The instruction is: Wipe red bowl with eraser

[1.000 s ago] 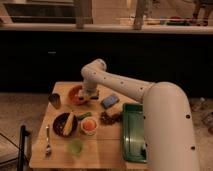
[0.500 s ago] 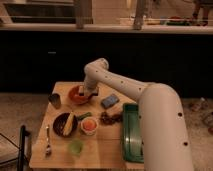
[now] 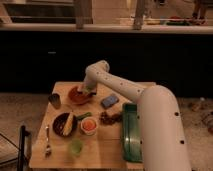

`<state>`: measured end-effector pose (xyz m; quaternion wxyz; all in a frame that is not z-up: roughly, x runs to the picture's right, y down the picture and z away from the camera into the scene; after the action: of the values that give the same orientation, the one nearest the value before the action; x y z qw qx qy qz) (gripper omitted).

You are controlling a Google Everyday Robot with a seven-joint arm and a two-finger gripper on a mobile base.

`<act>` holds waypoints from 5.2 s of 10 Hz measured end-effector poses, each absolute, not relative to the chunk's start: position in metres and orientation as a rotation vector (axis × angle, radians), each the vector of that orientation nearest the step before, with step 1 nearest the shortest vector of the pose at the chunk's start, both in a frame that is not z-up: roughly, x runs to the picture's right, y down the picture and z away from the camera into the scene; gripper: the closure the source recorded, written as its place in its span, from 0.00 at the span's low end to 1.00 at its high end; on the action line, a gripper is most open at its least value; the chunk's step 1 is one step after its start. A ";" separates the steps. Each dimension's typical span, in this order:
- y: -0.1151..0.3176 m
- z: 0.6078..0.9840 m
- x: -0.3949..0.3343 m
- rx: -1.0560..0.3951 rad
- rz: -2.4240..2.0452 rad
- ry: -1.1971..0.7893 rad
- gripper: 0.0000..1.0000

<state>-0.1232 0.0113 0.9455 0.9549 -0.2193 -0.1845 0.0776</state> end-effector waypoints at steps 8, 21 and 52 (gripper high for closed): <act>0.031 0.918 -0.174 -0.505 -0.001 -0.499 1.00; 0.015 0.940 -0.136 -0.500 0.028 -0.344 1.00; 0.036 0.927 -0.206 -0.575 -0.161 -0.424 1.00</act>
<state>-0.2055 0.0363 0.9273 0.9336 -0.2812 -0.2075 -0.0787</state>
